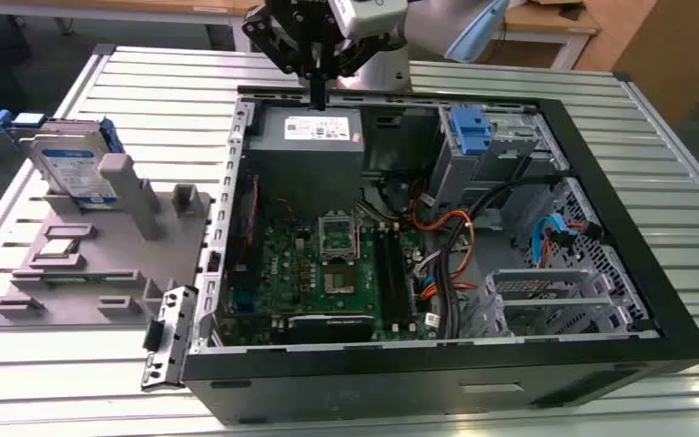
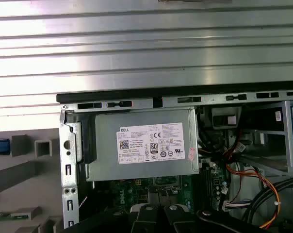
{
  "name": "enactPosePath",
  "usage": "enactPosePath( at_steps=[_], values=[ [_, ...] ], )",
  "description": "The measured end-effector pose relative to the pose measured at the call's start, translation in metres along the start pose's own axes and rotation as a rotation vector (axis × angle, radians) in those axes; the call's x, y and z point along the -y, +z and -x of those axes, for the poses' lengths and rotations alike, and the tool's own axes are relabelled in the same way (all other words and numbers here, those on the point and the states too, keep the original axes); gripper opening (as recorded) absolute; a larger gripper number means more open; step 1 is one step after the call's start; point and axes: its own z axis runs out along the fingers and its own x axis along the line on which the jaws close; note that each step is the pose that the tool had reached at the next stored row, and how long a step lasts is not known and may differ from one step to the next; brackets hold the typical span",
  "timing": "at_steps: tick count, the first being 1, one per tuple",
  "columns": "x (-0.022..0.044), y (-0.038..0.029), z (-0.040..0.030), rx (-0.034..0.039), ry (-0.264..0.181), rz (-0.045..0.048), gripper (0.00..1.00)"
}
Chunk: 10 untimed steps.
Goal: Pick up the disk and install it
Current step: 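Reach for the disk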
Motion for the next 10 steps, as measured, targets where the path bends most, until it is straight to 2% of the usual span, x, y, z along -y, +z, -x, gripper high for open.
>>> enactPosePath(
  at_steps=[10],
  values=[
    [0.0000,0.0000,0.0000,0.0000,0.000,0.0000,0.10]
  ],
)
